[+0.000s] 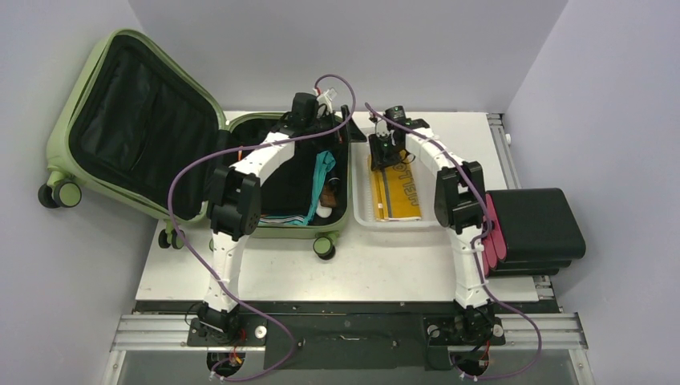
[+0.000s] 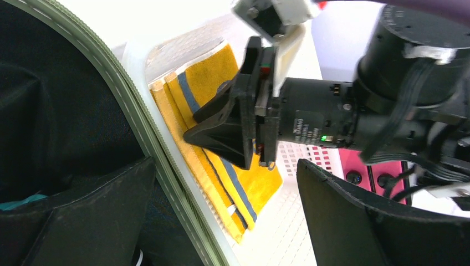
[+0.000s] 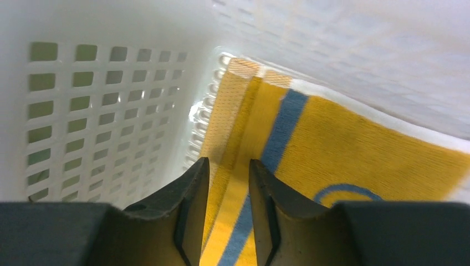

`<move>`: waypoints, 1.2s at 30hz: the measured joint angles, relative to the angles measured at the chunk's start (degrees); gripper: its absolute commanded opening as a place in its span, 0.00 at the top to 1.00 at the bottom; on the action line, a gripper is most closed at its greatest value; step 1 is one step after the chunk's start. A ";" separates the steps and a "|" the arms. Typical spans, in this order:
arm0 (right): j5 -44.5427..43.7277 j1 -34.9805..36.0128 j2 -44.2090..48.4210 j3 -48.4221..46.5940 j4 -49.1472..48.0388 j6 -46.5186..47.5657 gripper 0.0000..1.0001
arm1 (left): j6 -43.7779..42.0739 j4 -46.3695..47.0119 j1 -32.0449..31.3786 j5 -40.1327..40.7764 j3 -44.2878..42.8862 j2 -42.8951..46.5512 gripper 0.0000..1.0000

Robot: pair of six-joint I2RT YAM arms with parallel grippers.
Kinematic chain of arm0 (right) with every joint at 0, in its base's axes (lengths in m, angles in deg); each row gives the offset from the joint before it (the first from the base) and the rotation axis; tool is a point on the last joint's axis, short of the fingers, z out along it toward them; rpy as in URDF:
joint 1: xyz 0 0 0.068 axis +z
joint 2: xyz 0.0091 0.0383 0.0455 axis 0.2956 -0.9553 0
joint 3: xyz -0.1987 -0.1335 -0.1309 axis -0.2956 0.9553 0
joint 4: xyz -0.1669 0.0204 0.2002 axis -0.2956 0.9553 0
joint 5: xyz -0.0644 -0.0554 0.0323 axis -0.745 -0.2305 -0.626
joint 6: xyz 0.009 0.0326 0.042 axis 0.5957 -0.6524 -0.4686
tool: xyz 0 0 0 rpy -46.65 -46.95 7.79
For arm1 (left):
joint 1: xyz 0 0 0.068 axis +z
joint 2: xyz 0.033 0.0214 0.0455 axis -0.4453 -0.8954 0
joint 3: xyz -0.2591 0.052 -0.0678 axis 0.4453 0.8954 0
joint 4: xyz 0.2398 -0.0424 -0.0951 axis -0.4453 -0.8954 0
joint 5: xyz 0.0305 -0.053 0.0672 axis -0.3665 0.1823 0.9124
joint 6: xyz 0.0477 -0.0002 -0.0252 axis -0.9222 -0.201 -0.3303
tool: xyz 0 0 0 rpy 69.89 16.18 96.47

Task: Open, take out, and arrange the luggage
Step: Pick up the clothes from the luggage.

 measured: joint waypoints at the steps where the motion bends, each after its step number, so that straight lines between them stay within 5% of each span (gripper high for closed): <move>1: -1.40 0.00 0.63 0.07 0.00 0.31 0.65 | -0.07 -0.02 0.07 0.00 0.00 0.00 0.04; 10: -12.61 -2.27 16.20 4.35 -3.10 3.41 0.41 | -5.33 -5.29 3.91 2.60 0.00 5.49 0.04; 12: -13.88 -2.89 19.87 5.31 -4.17 4.28 0.31 | -7.85 -7.15 5.75 3.56 -0.02 8.90 0.04; 14: -14.82 -3.04 24.59 7.41 -6.19 5.31 0.06 | -11.69 -9.64 8.11 5.27 -0.02 13.22 0.04; 16: -14.51 -2.91 29.68 11.26 -9.49 6.16 0.01 | -16.48 -11.02 10.38 7.93 1.25 18.08 0.04; 20: -6.12 -3.13 36.30 17.88 -15.12 4.70 0.00 | -26.14 -12.57 15.96 14.32 9.20 31.58 0.04; 24: 10.60 -3.08 32.72 15.21 -18.95 -2.64 0.00 | -31.21 -14.25 23.50 16.20 17.49 42.25 0.04; 29: 18.45 1.75 31.04 18.51 -25.75 -11.04 0.08 | -36.30 -20.37 29.92 16.83 23.58 45.33 0.04; 36: 20.74 14.80 30.99 21.35 -33.42 -19.61 0.15 | -42.71 -28.79 31.23 16.48 33.40 46.21 0.04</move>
